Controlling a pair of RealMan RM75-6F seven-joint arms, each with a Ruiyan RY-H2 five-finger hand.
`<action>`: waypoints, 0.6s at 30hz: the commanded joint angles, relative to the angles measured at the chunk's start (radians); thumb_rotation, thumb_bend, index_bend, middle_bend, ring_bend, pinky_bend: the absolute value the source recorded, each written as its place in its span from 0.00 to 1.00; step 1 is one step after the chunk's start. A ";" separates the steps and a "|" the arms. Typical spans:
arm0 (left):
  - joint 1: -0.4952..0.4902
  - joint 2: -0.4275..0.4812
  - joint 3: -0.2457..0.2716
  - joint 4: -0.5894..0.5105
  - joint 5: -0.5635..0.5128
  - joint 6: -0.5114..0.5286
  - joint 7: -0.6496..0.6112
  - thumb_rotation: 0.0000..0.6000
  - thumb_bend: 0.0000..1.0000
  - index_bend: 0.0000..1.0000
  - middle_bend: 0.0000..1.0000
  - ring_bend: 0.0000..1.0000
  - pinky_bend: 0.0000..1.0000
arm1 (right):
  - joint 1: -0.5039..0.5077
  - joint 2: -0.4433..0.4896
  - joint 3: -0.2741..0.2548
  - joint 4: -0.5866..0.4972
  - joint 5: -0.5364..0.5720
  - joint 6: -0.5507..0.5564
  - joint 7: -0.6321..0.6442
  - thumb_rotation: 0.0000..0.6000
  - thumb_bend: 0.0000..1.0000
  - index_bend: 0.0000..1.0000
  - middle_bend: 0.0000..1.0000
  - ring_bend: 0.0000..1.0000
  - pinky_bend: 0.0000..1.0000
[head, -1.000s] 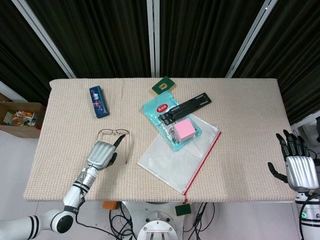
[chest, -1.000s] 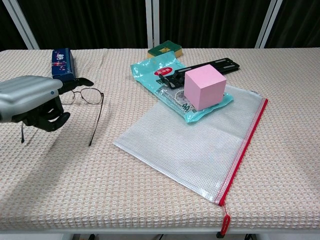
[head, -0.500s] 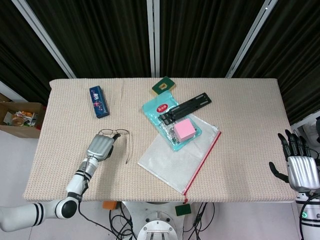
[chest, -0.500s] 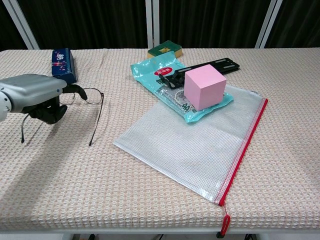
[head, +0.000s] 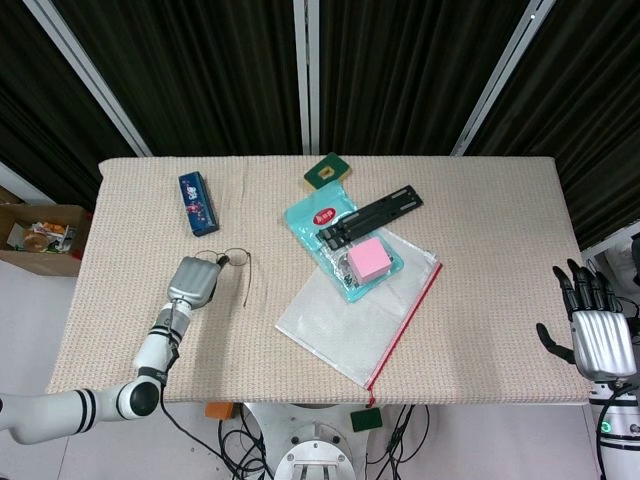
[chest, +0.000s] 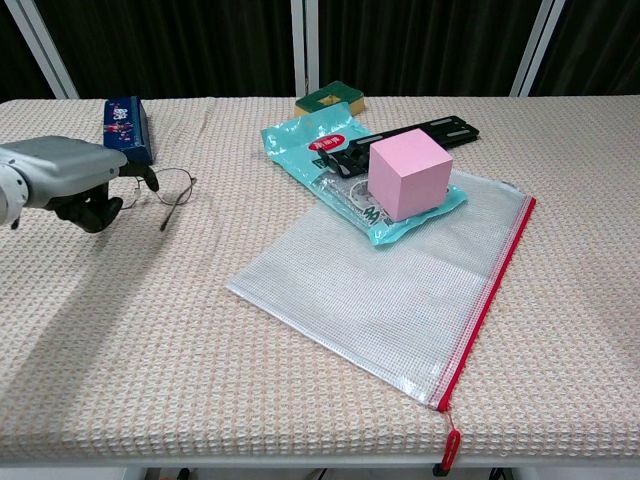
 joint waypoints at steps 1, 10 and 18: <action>-0.020 0.007 -0.005 0.008 -0.034 0.003 0.007 1.00 0.67 0.17 1.00 0.97 0.94 | 0.000 -0.001 0.000 0.002 0.001 -0.001 0.000 1.00 0.33 0.00 0.00 0.00 0.00; -0.044 0.036 0.008 -0.028 -0.078 0.027 0.008 1.00 0.67 0.13 1.00 0.97 0.94 | -0.001 -0.004 0.000 0.009 0.005 -0.001 0.003 1.00 0.33 0.00 0.00 0.00 0.00; 0.014 0.110 0.089 -0.152 -0.025 0.069 -0.054 1.00 0.67 0.23 1.00 0.97 0.94 | -0.002 -0.005 -0.001 0.012 0.008 -0.002 0.009 1.00 0.34 0.00 0.00 0.00 0.00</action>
